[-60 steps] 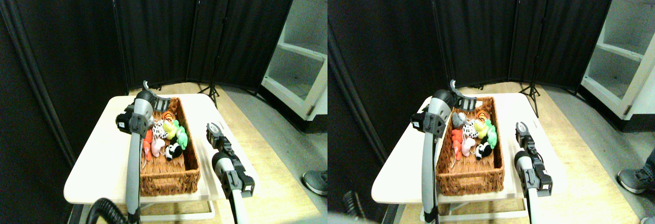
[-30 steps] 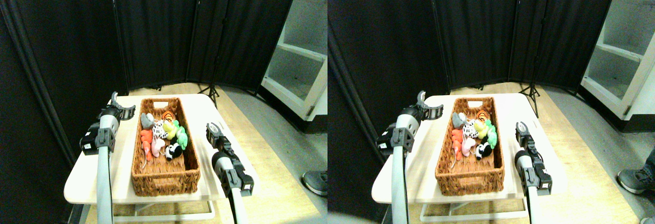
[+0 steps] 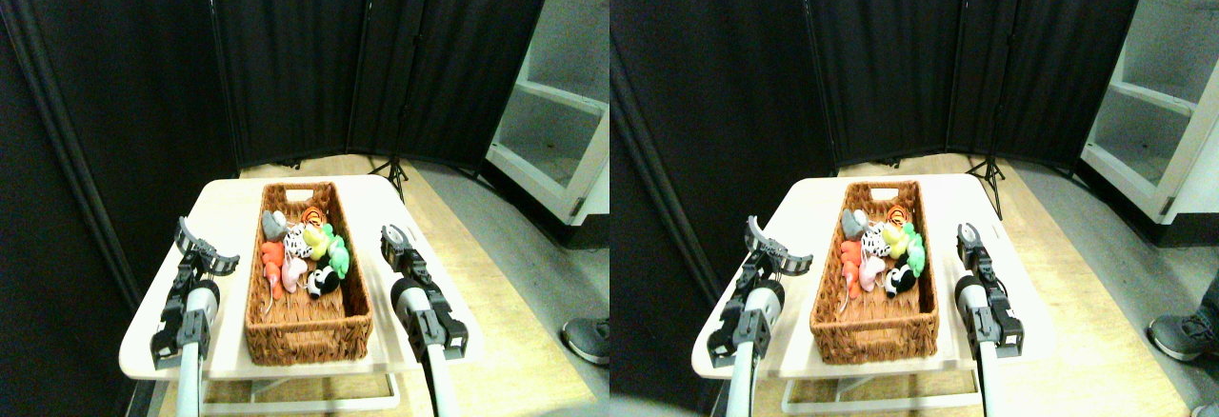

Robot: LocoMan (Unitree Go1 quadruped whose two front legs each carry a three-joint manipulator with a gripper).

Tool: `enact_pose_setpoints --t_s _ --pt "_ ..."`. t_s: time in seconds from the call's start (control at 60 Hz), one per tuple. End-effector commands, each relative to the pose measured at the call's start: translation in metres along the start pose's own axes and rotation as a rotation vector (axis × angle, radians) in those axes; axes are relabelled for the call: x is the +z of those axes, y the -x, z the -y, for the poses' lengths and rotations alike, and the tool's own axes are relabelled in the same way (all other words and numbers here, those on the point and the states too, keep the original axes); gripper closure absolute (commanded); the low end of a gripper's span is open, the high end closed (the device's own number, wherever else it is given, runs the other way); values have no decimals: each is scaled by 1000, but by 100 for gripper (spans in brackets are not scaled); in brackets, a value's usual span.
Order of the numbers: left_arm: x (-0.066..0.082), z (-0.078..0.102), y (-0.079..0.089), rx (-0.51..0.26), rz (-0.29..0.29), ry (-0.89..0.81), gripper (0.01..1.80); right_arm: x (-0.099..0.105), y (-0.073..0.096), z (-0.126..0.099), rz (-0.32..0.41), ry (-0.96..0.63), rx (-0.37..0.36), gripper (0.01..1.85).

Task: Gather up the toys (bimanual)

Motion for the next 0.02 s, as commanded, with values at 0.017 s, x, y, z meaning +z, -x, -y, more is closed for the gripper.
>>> enact_pose_setpoints --t_s 0.017 --pt "-1 -5 -3 -51 173 -76 88 -2 -4 -4 -8 -19 15 185"
